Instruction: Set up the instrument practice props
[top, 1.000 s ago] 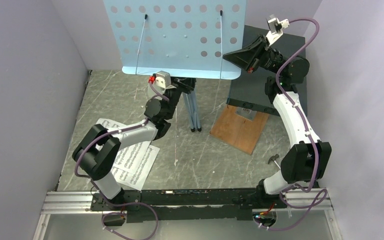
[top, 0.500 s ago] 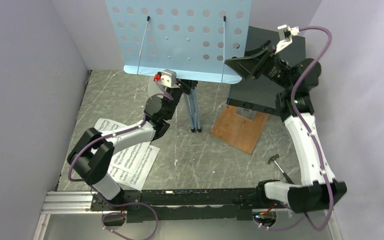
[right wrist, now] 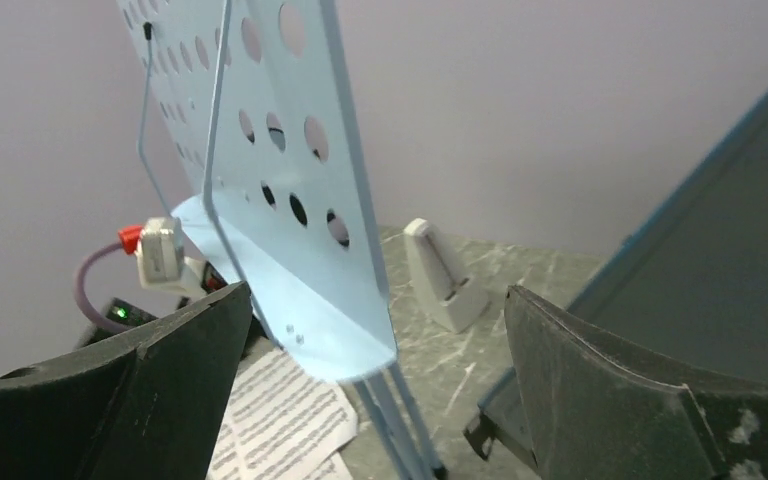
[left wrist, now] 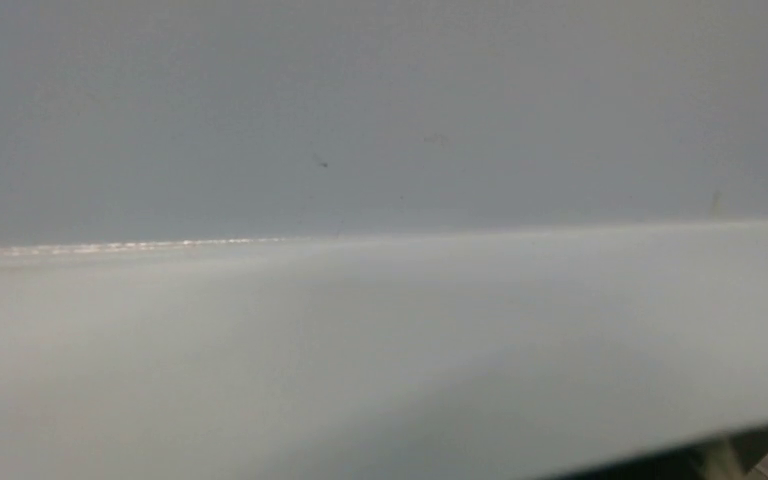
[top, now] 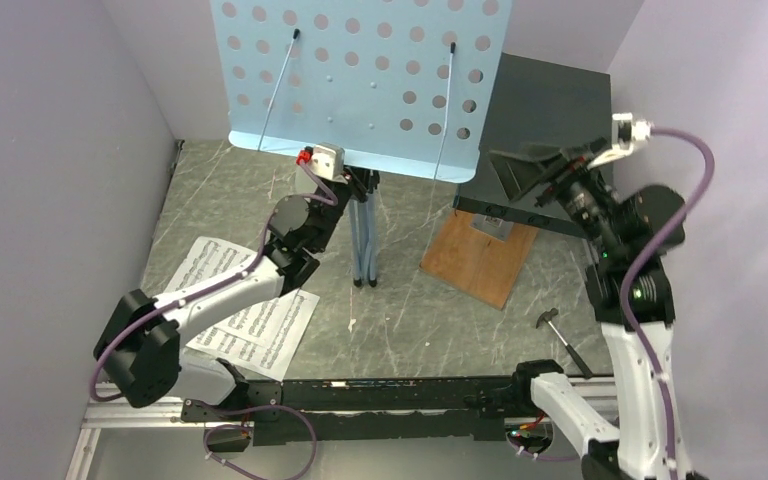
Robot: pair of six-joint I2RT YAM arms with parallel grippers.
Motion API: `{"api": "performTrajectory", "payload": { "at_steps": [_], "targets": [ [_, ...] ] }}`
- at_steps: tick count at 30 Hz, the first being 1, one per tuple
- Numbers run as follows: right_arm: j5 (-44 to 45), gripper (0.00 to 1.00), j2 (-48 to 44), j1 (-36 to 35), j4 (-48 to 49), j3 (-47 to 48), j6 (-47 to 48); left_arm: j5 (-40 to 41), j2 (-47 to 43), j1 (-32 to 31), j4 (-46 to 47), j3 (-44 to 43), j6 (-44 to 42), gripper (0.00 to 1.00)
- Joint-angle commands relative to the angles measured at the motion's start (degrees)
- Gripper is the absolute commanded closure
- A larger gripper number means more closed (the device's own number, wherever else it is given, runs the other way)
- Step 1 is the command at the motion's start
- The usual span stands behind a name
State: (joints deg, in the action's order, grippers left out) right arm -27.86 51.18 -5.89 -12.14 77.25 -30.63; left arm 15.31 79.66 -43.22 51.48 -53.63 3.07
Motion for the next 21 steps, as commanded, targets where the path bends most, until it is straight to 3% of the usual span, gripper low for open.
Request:
{"api": "performTrajectory", "payload": {
  "at_steps": [1,7,13,21],
  "targets": [
    [6.9,0.01,-7.3,0.0,-1.7,-5.1,5.4,1.8,-9.0,-0.1,6.5,-3.9,-0.7,1.0],
    [0.2,0.01,-12.4,0.0,2.4,-9.8,6.8,2.1,-11.4,0.0,2.6,-5.6,0.6,1.0],
    [-13.2,0.19,-11.9,-1.6,12.5,-19.1,0.8,1.5,-13.0,0.0,-3.9,-11.8,3.6,1.0],
    [3.1,0.19,-7.5,-25.0,15.0,-24.6,6.9,-0.8,-13.5,0.0,-9.1,-21.7,7.6,1.0]
  ]
}}
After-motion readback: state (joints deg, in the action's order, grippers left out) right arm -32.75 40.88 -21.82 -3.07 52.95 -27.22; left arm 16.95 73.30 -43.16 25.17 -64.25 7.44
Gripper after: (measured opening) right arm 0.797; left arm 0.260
